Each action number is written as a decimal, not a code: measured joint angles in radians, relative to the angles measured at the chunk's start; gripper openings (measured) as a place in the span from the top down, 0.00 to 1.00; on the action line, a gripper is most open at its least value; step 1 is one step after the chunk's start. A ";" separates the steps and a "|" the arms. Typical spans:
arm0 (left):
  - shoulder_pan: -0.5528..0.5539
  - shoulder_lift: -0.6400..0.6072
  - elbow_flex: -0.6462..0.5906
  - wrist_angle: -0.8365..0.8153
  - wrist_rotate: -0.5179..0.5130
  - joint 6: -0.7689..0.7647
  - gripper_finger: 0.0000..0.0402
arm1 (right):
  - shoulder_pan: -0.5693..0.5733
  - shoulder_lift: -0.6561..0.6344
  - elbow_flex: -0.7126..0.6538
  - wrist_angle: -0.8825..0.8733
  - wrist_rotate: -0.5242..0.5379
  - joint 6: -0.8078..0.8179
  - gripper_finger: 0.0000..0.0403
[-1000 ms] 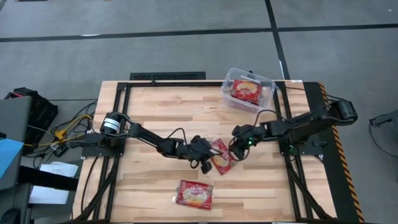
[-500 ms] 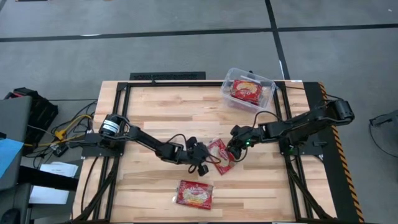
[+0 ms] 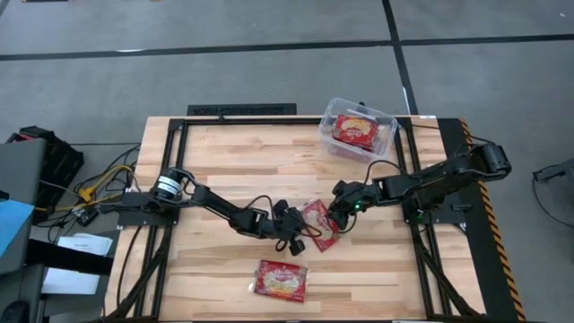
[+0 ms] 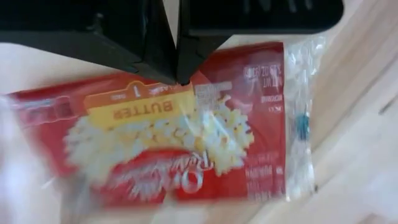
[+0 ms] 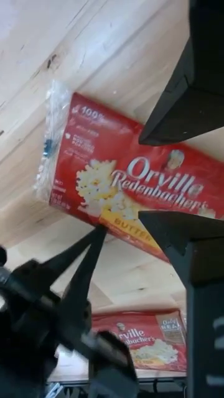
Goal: Sort popcorn bags into baskets
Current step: Put the red popcorn bag into the transparent bin
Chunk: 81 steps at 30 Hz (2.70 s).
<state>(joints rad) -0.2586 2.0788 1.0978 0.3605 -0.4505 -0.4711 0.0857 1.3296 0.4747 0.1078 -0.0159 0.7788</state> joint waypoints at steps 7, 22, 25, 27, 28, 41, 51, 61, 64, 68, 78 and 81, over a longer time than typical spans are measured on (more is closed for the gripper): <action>0.001 0.051 0.002 0.004 0.062 -0.053 1.00 | 0.016 0.000 0.001 -0.037 -0.014 0.093 0.46; 0.001 0.079 0.003 0.008 0.094 -0.072 1.00 | 0.077 0.109 0.002 -0.065 -0.005 0.137 0.43; 0.001 0.080 0.003 0.008 0.095 -0.071 1.00 | 0.079 0.170 0.005 0.006 -0.038 0.136 0.43; 0.000 0.080 0.001 0.005 0.096 -0.073 1.00 | 0.079 0.188 0.004 0.050 -0.060 0.121 0.46; 0.000 0.080 0.001 0.004 0.097 -0.072 1.00 | 0.079 0.190 0.003 0.065 -0.066 0.117 0.48; 0.048 -0.028 -0.005 -0.056 0.161 -0.036 1.00 | 0.027 0.156 0.000 0.102 -0.092 0.131 0.92; 0.172 -0.475 -0.004 -0.422 0.198 0.006 1.00 | -0.224 -0.034 0.133 -0.038 -0.268 -0.080 0.96; 0.200 -0.795 -0.002 -0.562 -0.167 0.138 1.00 | -0.706 -0.129 0.614 -0.810 -0.296 -0.746 0.94; 0.201 -0.816 -0.002 -0.623 -0.202 0.138 1.00 | -0.825 -0.075 0.758 -0.962 -0.263 -0.951 0.94; 0.201 -0.815 -0.002 -0.683 -0.201 0.097 1.00 | -0.948 0.006 0.886 -1.072 -0.233 -1.135 0.90; 0.200 -0.787 -0.026 -0.756 -0.138 0.060 1.00 | -1.098 0.206 0.925 -1.139 -0.217 -1.341 0.90; 0.200 -0.784 -0.038 -0.759 -0.130 0.067 1.00 | -1.113 0.251 0.925 -1.162 -0.217 -1.386 0.90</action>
<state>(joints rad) -0.0582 1.2953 1.0593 -0.3983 -0.5804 -0.4042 -1.0274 1.5804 1.3998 -1.0540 -0.2329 -0.6076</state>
